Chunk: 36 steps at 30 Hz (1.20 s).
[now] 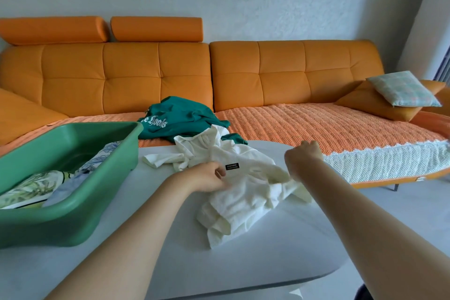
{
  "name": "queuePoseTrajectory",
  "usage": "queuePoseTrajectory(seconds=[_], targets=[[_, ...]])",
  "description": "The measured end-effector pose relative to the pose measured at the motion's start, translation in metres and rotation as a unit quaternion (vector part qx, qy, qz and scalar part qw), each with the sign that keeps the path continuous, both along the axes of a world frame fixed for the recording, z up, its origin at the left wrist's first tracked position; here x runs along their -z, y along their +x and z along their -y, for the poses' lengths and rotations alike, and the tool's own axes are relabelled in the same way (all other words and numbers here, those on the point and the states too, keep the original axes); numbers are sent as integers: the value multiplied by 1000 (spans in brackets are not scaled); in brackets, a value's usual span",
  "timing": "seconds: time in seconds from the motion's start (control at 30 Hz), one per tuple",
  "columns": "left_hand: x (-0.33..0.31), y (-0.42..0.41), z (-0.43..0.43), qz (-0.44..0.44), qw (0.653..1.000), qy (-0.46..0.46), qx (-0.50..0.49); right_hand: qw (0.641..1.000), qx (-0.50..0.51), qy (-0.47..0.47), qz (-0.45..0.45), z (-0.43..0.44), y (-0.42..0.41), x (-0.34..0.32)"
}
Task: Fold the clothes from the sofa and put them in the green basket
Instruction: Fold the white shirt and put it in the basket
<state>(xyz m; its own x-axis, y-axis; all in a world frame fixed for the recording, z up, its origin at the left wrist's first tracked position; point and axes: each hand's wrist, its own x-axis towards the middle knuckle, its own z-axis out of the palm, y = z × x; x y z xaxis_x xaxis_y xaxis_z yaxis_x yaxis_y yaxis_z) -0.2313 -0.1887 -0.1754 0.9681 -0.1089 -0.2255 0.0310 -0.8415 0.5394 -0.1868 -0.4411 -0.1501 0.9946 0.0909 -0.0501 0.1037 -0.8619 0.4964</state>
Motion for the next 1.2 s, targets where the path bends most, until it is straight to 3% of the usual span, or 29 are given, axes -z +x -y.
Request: queuePoseTrajectory(seconds=[0.07,0.1,0.2,0.3,0.4,0.57,0.67,0.73,0.83,0.9,0.97,1.03,1.1,1.2], targets=[[8,-1,3,-22,999,47,-2,997,-8,41,-61,-4,0,8],[10,-2,5,-34,997,68,7,990,-35,106,-87,-10,-1,12],[12,-5,10,-34,992,110,44,939,-82,282,-178,-34,-8,18],[13,-8,8,-15,996,81,45,934,-92,264,-221,-57,-11,28],[4,-10,-3,15,994,103,41,938,-108,253,-210,-74,-12,36],[-24,-15,-45,191,964,152,-103,898,-137,347,-232,-104,-13,40],[-37,-21,-75,269,936,170,-150,908,-168,341,-175,-115,-15,43],[-42,-24,-87,273,941,153,-128,910,-190,347,-123,-118,-16,39],[-54,-32,-87,208,973,63,-72,918,-232,312,-78,-114,-13,27],[-60,-43,-78,72,997,24,3,937,-235,249,-68,-108,-10,20],[-59,-55,-68,-102,992,-3,77,961,-187,194,-58,-103,-9,15],[-53,-63,-58,-227,963,-77,120,981,-117,130,-81,-98,-12,14],[-43,-59,-52,-250,953,-110,133,985,-82,66,-136,-93,-15,16],[-27,-44,-52,-117,988,-69,73,982,-121,92,-115,-97,-21,15]])
